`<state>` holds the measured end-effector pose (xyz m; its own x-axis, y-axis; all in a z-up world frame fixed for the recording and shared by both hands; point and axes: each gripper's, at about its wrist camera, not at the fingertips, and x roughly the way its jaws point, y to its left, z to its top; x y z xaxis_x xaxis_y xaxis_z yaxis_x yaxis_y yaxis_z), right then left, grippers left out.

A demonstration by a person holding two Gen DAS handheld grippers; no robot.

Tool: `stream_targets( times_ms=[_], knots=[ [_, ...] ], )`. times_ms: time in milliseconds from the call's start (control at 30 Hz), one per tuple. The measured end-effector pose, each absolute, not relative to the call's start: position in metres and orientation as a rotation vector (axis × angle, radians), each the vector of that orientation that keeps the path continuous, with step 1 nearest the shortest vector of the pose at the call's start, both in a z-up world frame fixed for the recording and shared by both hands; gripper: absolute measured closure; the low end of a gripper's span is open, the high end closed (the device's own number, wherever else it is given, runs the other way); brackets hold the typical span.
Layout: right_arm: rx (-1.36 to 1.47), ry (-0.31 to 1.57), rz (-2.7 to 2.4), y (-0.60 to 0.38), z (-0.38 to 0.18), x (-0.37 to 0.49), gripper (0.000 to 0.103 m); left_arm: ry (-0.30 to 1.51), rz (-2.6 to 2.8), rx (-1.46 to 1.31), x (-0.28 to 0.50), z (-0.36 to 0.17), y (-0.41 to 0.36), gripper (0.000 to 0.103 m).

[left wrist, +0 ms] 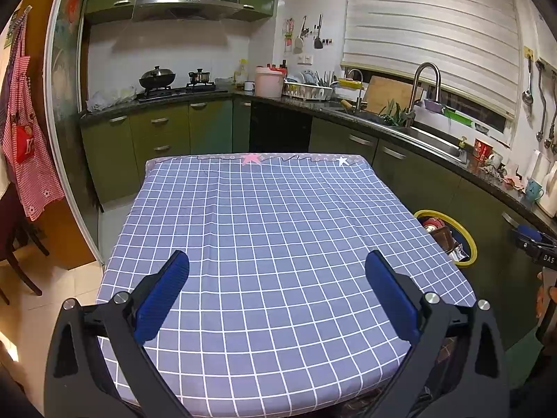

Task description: Collect trash

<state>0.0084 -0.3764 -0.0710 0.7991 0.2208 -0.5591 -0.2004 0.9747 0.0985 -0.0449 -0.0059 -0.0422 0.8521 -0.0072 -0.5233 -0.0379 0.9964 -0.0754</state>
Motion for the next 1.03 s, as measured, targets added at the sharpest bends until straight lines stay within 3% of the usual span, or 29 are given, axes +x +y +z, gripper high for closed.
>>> stream_targets(
  times_ms=[600,1033],
  knots=[
    [0.042,0.617,0.23,-0.378,-0.079,0.012,0.005,0.535,0.028,-0.097,-0.039,-0.045,-0.003,0.007],
    [0.021,0.675,0.263,-0.359,-0.096,0.058,0.005,0.67,0.046,-0.095,0.014,-0.069,0.015,0.007]
  ],
)
